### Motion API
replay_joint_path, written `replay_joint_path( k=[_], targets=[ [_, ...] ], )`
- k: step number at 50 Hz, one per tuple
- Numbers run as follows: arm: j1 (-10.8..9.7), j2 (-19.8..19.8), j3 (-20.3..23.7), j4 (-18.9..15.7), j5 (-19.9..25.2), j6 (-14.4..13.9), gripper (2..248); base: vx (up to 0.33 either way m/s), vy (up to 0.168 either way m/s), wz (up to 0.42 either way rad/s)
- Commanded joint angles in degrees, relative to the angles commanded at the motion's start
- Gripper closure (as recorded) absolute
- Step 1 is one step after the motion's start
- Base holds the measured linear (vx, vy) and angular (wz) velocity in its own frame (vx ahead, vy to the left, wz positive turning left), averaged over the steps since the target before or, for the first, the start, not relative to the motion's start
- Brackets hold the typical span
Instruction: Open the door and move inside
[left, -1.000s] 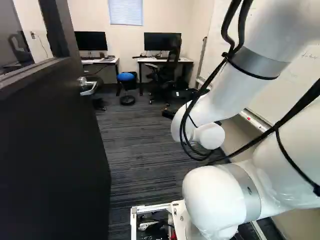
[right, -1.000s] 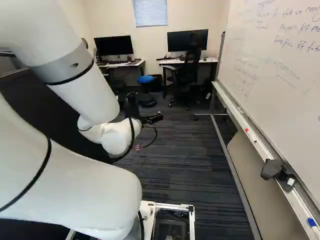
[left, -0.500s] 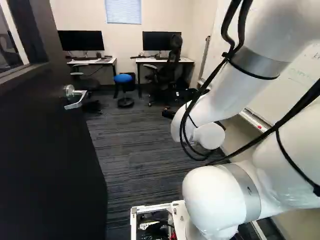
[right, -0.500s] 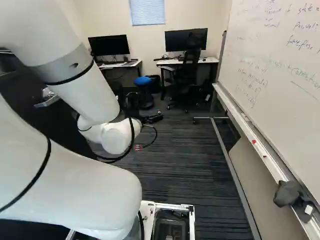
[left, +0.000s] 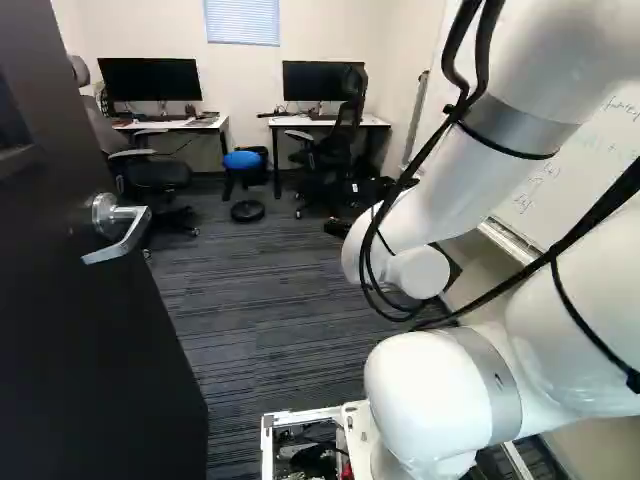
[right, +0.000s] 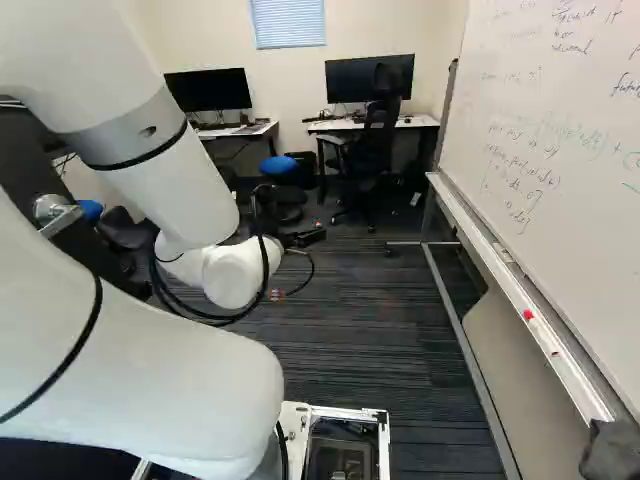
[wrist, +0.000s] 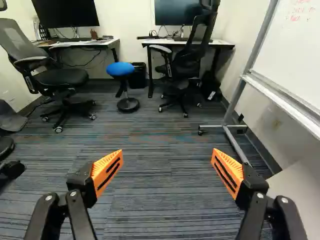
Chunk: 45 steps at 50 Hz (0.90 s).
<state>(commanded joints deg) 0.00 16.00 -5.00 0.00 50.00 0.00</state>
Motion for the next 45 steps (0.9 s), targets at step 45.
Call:
replay_joint_path(
  k=[45],
  targets=[
    [0.00, 0.00, 0.00, 0.00, 0.00, 0.00, 3, 0.204, 0.001, -0.010]
  ],
)
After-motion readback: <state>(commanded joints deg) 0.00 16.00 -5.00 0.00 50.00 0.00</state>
